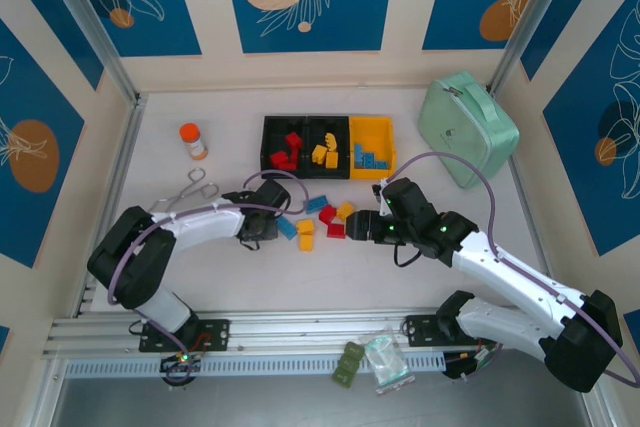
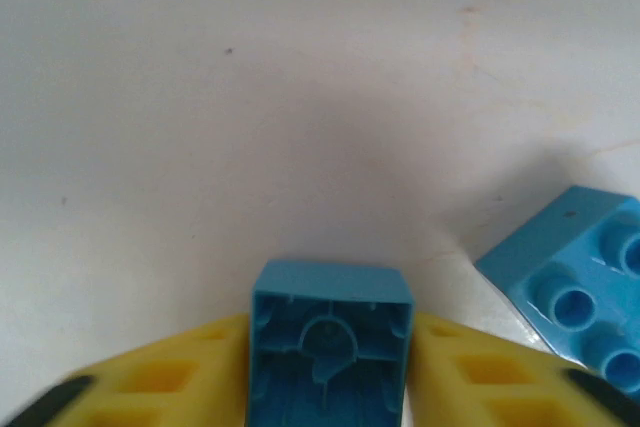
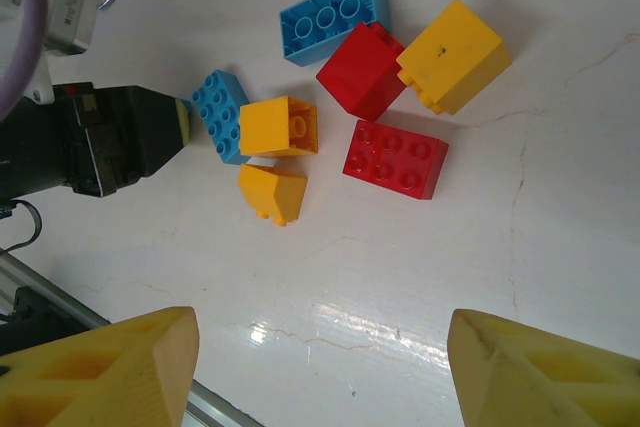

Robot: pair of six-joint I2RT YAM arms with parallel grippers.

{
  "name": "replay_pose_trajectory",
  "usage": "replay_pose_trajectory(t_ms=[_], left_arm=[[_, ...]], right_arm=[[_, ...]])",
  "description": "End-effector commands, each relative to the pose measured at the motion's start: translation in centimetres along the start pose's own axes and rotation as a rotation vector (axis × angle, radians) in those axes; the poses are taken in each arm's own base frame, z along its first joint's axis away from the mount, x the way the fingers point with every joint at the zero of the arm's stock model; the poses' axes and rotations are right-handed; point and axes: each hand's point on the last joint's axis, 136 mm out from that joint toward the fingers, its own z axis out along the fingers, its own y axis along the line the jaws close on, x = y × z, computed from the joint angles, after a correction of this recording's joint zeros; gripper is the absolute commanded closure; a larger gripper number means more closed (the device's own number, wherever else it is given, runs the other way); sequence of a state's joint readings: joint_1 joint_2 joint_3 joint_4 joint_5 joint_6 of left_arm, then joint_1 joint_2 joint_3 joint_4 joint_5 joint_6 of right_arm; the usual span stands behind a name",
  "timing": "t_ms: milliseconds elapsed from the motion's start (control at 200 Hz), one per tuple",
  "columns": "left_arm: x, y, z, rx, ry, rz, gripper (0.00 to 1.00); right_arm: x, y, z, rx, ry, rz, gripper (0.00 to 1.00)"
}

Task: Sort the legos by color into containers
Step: Pick up the lego from the center of the table, then place the lego in the container.

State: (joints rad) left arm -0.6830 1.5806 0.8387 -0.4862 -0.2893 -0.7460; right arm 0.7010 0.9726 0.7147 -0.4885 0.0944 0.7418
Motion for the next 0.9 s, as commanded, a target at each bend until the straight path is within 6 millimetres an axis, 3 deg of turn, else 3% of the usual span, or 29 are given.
replay_pose_trajectory(t_ms=[0, 170, 370, 530, 665, 895], left_arm=[[-0.9, -0.6, 0.0, 0.013, -0.001, 0.031, 0.74], [-2.0, -1.2, -1.7, 0.044, -0.023, 0.043, 0.79], [-4.5, -3.9, -4.9, 0.161, -0.062, 0.059, 0.81], [-7.1, -7.7, -7.2, 0.272, -0.093, 0.08, 0.81], [-9.5, -11.3, -8.5, 0.329, -0.117, 0.117, 0.81], [-12.4, -17.8, -8.8, 0.402, -0.125, 0.186, 0.82]], right_arm=[[-0.1, 0.1, -0.1, 0.002, -0.006, 0.005, 0.33], [0.1, 0.0, -0.3, -0.008, -0.01, 0.002, 0.33], [-0.3, 0.6, -0.7, -0.032, -0.019, -0.021, 0.33], [-0.8, -0.2, -1.9, -0.024, -0.049, 0.004, 0.33], [-1.3, -1.9, -3.3, 0.011, -0.09, 0.061, 0.33], [-1.4, -4.5, -5.7, 0.054, -0.145, 0.142, 0.33]])
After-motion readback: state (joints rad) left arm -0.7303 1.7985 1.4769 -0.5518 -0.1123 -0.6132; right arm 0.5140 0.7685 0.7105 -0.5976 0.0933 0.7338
